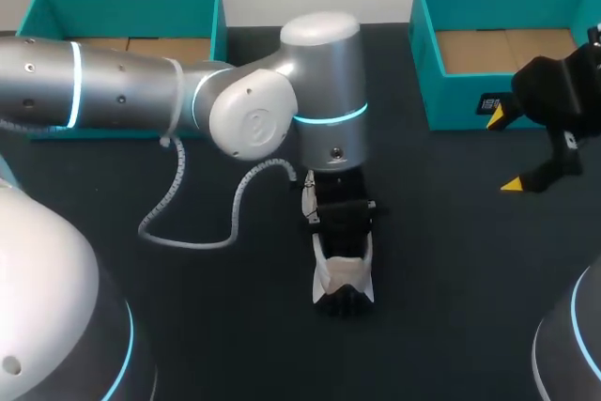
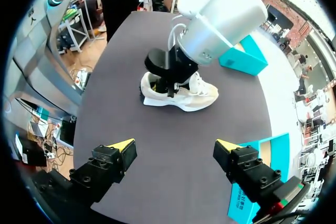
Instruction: Take the shoe out of the shoebox, open the shoe tongue, remove and reinsert the insole, then place the shoe into the shoebox
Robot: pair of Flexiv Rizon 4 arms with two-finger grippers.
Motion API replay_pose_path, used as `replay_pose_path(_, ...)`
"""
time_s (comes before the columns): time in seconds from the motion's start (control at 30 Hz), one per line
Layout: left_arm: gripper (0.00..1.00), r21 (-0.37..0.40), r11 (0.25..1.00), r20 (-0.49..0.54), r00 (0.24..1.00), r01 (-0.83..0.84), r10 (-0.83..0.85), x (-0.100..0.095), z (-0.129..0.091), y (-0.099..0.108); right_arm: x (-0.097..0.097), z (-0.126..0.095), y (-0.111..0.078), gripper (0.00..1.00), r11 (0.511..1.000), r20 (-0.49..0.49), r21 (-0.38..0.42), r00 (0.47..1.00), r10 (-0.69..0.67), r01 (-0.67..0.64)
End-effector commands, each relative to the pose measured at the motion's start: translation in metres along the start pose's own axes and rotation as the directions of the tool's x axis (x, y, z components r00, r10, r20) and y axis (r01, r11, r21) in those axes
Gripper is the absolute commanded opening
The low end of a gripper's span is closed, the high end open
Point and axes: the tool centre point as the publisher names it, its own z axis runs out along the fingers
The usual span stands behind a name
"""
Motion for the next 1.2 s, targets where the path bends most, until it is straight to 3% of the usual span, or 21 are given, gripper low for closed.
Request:
replay_pose_path(0.03,0.0,-0.027,1.0,0.03,1.0,-0.005,0.005,0.016,-0.019,-0.004,-0.001,0.001,0.001,1.0,1.0,-0.002,0.002,1.0,0.0,0.0)
replay_pose_path(0.27,0.0,-0.105,0.994,0.084,0.996,-0.026,0.035,0.009,-0.036,-0.002,-0.001,0.001,0.001,1.0,1.0,-0.002,0.002,1.0,0.0,0.0)
replay_pose_path(0.47,0.0,-0.149,0.989,0.075,0.996,-0.026,0.037,-0.001,-0.02,0.012,-0.001,0.001,0.001,1.0,1.0,-0.002,0.002,1.0,0.0,0.0)
replay_pose_path(0.73,0.0,-0.182,0.983,0.02,0.999,-0.022,0.026,0.004,-0.002,0.019,-0.001,0.001,0.001,1.0,1.0,-0.002,0.002,1.0,0.0,0.0)
replay_pose_path(0.87,0.0,-0.191,0.981,0.052,0.998,-0.019,0.029,0.01,-0.021,0.014,-0.001,0.001,0.001,1.0,1.0,-0.002,0.002,1.0,0.0,0.0)
replay_pose_path(1.03,0.0,-0.263,0.964,0.038,0.998,-0.034,0.045,0.013,-0.048,0.012,-0.001,0.001,0.001,1.0,1.0,-0.002,0.002,1.0,0.0,0.0)
replay_pose_path(1.2,0.0,-0.406,0.911,0.002,0.997,-0.068,0.075,0.007,-0.068,0.012,-0.001,0.001,0.001,1.0,1.0,-0.002,0.002,1.0,0.0,0.0)
